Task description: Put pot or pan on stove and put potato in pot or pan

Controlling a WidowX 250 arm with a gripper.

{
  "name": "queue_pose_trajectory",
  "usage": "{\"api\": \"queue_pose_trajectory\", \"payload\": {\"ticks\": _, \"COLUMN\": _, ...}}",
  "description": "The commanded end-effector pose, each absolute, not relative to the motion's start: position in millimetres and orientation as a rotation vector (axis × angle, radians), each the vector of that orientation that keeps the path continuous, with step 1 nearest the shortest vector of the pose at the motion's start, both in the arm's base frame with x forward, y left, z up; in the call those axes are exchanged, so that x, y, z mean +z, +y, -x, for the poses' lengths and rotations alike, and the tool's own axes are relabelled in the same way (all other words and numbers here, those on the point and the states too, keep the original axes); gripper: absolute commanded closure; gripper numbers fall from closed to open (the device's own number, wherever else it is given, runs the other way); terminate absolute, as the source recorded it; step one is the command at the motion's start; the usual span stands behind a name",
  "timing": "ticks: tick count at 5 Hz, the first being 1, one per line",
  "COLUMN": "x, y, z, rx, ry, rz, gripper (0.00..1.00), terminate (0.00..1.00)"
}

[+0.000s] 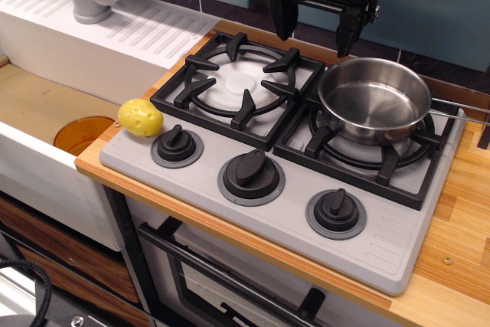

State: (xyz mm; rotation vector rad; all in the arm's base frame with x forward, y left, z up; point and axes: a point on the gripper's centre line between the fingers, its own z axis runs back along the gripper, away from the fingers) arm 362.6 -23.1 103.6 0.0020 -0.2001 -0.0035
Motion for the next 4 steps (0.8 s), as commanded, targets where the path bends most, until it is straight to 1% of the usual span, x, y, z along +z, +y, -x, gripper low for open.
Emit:
{"api": "queue_pose_trajectory", "payload": {"ticks": 1, "x": 104, "y": -23, "z": -363, "rx": -0.004, "ry": -0.200, "rz": -0.002, "gripper": 0.00, "terminate": 0.00}}
{"api": "queue_pose_trajectory", "payload": {"ticks": 3, "x": 68, "y": -34, "z": -364, "rx": 0.001, "ry": -0.288, "rz": 0.011, "gripper": 0.00, "terminate": 0.00}}
{"api": "queue_pose_trajectory", "payload": {"ticks": 4, "x": 60, "y": -39, "z": -362, "rx": 0.009, "ry": -0.307, "rz": 0.004, "gripper": 0.00, "terminate": 0.00}}
